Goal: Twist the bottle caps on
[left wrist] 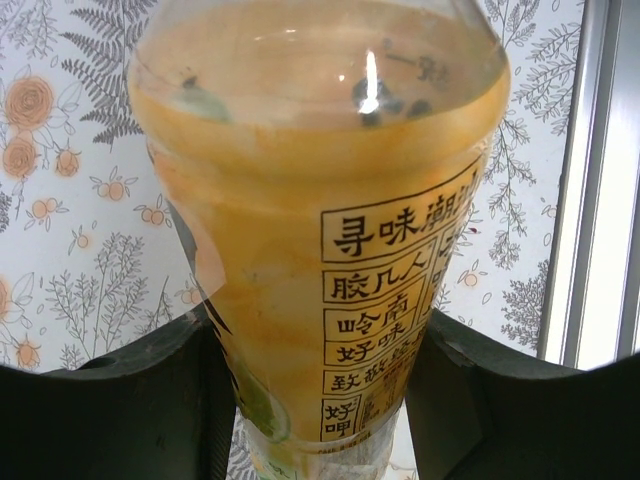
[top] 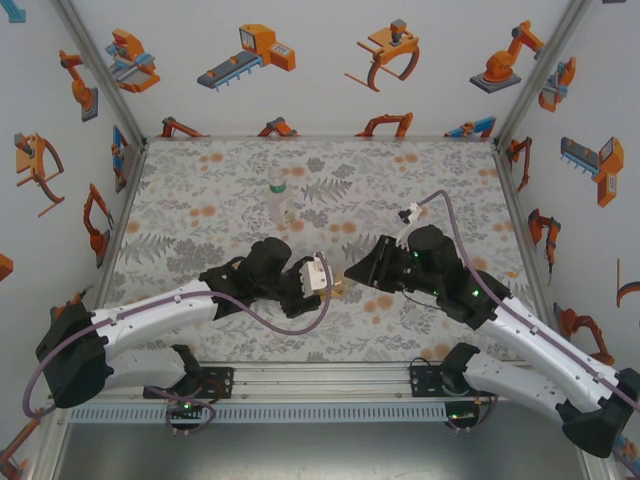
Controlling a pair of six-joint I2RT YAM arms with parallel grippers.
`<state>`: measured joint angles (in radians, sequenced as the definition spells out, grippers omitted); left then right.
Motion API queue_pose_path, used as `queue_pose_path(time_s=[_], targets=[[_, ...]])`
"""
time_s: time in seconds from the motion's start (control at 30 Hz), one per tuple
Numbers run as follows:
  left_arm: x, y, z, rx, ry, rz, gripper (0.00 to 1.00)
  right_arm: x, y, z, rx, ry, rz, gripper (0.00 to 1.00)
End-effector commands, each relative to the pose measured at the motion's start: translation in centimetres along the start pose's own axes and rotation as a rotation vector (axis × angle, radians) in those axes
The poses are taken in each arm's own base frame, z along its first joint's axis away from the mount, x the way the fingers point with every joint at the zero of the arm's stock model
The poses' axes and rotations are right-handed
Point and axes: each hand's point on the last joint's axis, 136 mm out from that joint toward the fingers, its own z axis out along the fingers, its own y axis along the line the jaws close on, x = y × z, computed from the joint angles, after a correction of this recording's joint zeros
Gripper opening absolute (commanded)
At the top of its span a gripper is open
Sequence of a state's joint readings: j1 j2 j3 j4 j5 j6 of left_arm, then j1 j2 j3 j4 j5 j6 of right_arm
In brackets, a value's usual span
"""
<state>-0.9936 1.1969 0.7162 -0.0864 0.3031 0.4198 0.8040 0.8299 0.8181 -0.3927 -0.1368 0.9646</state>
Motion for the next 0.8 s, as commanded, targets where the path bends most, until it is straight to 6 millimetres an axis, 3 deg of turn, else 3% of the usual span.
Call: queue_pose_path(time_s=[0.0,0.13,0.23,0.43,0.57,0.77], targets=[[-3.8,0.4,-0.6,-0.008,-0.120,0.048,0.00,-0.8,2.7,-1.4,-0.101,-0.036,-0.185,0.34],[-3.7,0.0,-0.8,0.014,-0.114,0.047,0.00,-1.2,4.6,-3.4,-0.169,-0.085,-0.445,0.49],[-3.6,-0.8,-1.0,0.047,-0.121,0.049,0.00,-1.0,6.2,-5.1,-0.227,-0.104,-0.658,0.54],[-4.1,-2.9,-1.9,0.150,-0.169,0.078,0.00,2.6,9.1,-7.6,-0.471,-0.057,-1.116,0.56],[-4.3,-3.8,-2.2,0.196,-0.175,0.086,0.00,6.0,9.4,-9.2,-0.648,0.016,-1.377,0.60],[-4.6,-4.7,-2.6,0.219,-0.183,0.107,0.00,6.3,8.5,-8.2,-0.631,0.046,-1.486,0.61]])
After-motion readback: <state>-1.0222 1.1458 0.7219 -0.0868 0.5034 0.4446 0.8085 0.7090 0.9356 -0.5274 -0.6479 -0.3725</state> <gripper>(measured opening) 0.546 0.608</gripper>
